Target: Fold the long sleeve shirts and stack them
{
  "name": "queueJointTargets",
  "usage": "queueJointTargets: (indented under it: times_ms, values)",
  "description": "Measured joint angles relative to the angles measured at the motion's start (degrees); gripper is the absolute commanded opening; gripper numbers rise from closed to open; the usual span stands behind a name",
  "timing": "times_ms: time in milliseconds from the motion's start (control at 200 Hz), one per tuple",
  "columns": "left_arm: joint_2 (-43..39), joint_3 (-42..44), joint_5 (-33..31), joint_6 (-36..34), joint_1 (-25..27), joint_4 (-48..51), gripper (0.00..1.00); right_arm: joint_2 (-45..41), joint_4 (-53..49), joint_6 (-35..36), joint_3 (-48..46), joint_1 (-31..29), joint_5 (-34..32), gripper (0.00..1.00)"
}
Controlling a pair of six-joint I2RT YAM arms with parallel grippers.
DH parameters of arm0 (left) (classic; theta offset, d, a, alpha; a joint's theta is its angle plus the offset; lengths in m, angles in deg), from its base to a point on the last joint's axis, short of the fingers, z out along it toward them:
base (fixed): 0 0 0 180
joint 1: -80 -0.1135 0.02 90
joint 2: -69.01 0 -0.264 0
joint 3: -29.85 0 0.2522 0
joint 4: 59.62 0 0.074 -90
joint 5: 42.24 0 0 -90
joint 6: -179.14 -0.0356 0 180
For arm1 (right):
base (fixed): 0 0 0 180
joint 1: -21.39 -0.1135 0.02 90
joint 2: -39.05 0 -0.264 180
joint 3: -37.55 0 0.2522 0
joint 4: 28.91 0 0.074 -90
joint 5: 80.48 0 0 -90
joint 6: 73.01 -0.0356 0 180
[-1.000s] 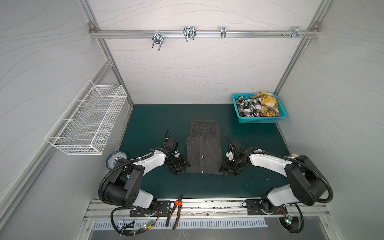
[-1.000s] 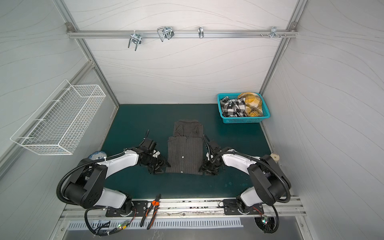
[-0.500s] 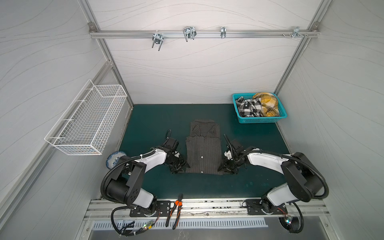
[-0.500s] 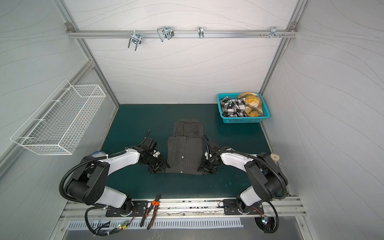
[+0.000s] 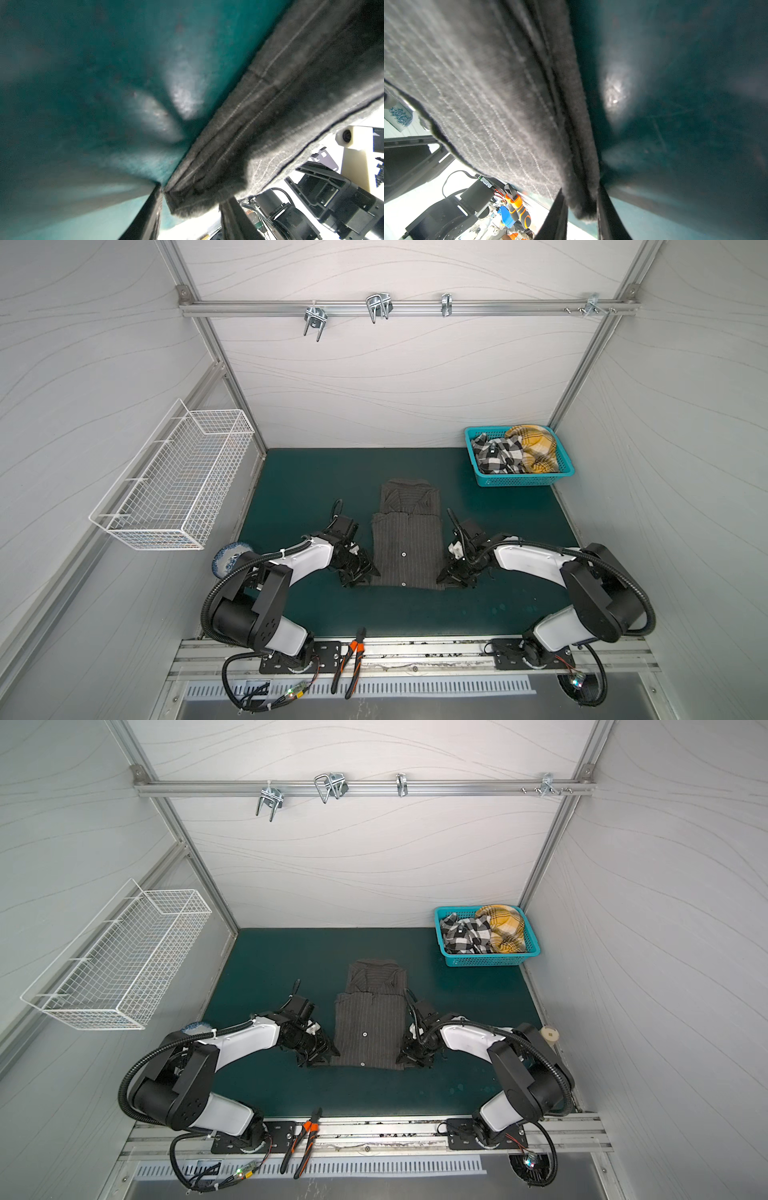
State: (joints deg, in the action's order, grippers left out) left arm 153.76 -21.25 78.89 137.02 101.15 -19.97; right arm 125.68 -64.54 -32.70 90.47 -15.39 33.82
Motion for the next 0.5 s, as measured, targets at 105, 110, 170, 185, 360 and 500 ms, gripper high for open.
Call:
queueJointTargets:
  times_ms: [105,110,170,185,360,500]
  values:
    - [-1.36,1.40,-0.04,0.52,0.00,-1.49,0.45,0.11,0.02,-0.02,0.02,0.04,0.07,0.24]
    - [-1.38,1.42,-0.04,0.52,0.00,-1.53,0.45,0.11,0.02,0.00,0.02,0.04,0.09,0.24]
    - [-1.33,1.53,-0.04,0.61,0.00,-1.84,0.43,0.26,0.04,-0.02,0.09,0.07,0.17,0.23]
    - [-1.25,1.51,0.00,0.72,-0.02,-1.86,0.42,0.35,0.04,0.00,0.11,0.07,0.22,0.22]
    - [1.20,0.70,1.14,1.03,-0.42,-1.36,0.34,0.68,0.00,0.00,0.33,0.07,0.46,0.21]
    - [1.46,0.66,2.03,0.98,-0.48,-1.60,0.31,0.57,-0.04,-0.07,0.28,0.04,0.15,0.16]
